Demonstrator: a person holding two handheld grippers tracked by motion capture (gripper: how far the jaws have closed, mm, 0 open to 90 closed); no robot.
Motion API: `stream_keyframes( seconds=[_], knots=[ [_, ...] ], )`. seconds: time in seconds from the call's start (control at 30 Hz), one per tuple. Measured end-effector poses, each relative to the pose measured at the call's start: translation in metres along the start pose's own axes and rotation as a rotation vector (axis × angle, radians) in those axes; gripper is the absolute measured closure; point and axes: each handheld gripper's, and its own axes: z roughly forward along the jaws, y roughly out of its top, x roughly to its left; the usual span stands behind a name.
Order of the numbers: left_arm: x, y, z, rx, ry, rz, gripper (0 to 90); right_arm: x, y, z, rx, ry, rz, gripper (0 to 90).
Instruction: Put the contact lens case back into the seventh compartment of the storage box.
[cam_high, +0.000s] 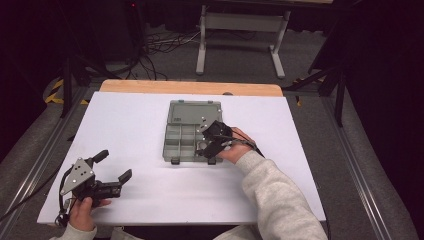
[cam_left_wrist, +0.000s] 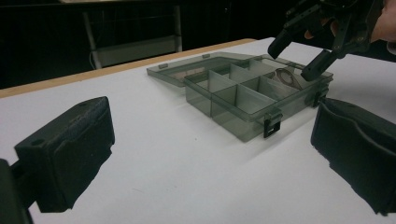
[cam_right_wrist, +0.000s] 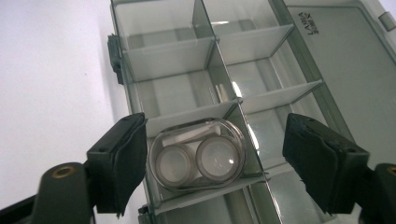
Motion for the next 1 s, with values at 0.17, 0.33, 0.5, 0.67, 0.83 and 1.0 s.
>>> stream_keyframes(
  seconds=[0.17, 0.33, 0.5, 0.67, 0.83, 1.0],
  knots=[
    [0.000, 0.000, 0.000, -0.002, 0.001, -0.001, 0.3, 0.002, 0.002, -0.007, -0.034, -0.005, 0.002, 17.5],
    [0.000, 0.000, 0.000, -0.001, 0.001, -0.002, 0.3, 0.005, 0.005, -0.016, -0.075, -0.007, 0.003, 12.0],
    [0.000, 0.000, 0.000, 0.000, 0.003, -0.003, 0.3, 0.008, 0.006, -0.024, -0.106, -0.009, 0.009, 7.2],
    [0.000, 0.000, 0.000, 0.001, 0.002, -0.003, 0.3, 0.014, 0.008, -0.035, -0.134, -0.015, 0.004, 5.2],
    [0.000, 0.000, 0.000, 0.000, 0.003, -0.003, 0.3, 0.017, 0.009, -0.042, -0.156, -0.016, -0.003, 3.9],
    [0.000, 0.000, -0.001, -0.002, 0.007, -0.005, 0.3, 0.021, 0.009, -0.050, -0.173, -0.014, -0.007, 2.4]
  ],
)
